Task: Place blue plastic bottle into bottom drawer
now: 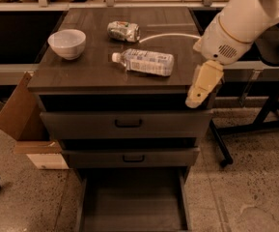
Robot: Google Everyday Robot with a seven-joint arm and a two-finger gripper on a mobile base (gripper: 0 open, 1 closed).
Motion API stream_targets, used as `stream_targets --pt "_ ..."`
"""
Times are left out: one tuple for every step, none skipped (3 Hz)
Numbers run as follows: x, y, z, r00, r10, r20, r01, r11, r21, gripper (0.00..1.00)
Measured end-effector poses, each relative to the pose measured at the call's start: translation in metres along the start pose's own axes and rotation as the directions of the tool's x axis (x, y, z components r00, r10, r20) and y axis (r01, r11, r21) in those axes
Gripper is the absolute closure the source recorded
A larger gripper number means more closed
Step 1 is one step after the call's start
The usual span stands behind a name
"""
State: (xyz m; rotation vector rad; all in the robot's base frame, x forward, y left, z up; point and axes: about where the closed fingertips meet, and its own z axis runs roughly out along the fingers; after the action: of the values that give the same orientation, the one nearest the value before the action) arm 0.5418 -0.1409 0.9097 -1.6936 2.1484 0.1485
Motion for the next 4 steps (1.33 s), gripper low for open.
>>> stream_targets --pt "-0.015 -0.026 0.021 0.995 0.046 0.091 -0.05 0.9982 0.034 0.0" --pt "-0.015 -0.026 0.021 0.995 0.046 0.091 -0.05 0.9982 0.034 0.0" --pt "-0.023 -0.037 0.021 0.992 0.03 0.123 -0.037 0.998 0.052 0.0" --pt "-0.036 -0.054 0.022 0.988 0.011 0.153 -0.021 0.9977 0.064 0.0"
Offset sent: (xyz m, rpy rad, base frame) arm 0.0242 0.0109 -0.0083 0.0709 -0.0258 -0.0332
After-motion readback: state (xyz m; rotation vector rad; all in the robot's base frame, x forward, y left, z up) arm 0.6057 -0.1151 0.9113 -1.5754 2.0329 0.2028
